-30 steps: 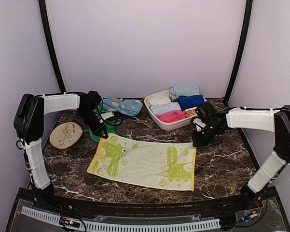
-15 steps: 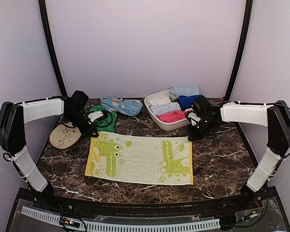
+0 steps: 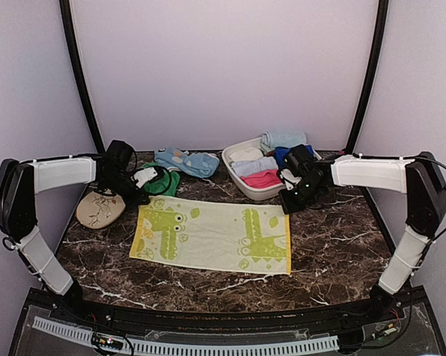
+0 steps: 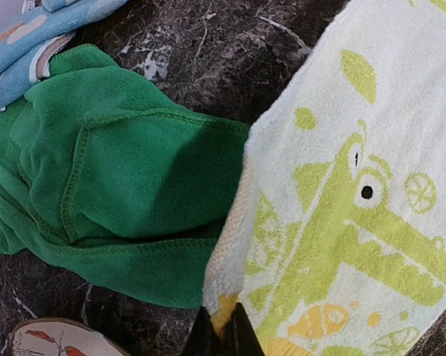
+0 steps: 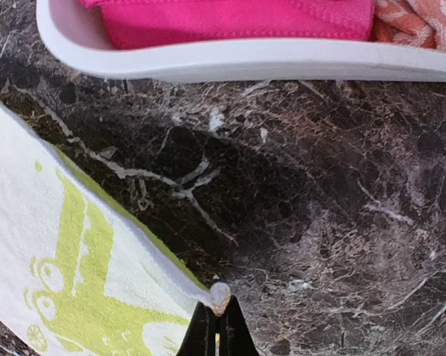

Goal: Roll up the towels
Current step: Pick up the towel from the center of the board, then fold the towel at the center of the board.

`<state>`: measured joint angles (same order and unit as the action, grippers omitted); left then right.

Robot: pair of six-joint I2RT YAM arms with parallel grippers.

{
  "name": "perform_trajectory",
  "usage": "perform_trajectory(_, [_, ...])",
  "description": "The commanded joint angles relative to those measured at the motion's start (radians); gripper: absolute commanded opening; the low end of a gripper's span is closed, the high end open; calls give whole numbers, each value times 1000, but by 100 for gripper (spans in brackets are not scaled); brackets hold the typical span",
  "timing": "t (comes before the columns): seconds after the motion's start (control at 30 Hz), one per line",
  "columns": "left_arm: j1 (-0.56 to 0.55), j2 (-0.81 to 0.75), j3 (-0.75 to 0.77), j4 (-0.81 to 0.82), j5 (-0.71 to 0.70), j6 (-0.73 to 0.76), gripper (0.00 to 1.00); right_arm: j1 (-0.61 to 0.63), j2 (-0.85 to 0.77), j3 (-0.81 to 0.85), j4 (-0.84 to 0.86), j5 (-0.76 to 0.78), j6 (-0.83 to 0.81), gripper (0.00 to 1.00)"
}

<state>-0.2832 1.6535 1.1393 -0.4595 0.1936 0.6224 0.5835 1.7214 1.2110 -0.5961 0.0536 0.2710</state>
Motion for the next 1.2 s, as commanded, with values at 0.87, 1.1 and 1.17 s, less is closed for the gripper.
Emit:
perform_trajectory(0.87, [10, -378, -442, -28, 144, 117, 0, 346, -421, -470, -31, 116, 375, 0])
perform_trajectory(1.1, [9, -456, -506, -85, 207, 142, 30, 416, -441, -520, 0, 117, 434, 16])
perform_trajectory(1.17, [9, -487, -517, -100, 211, 158, 32, 429, -467, -534, 2, 111, 450, 25])
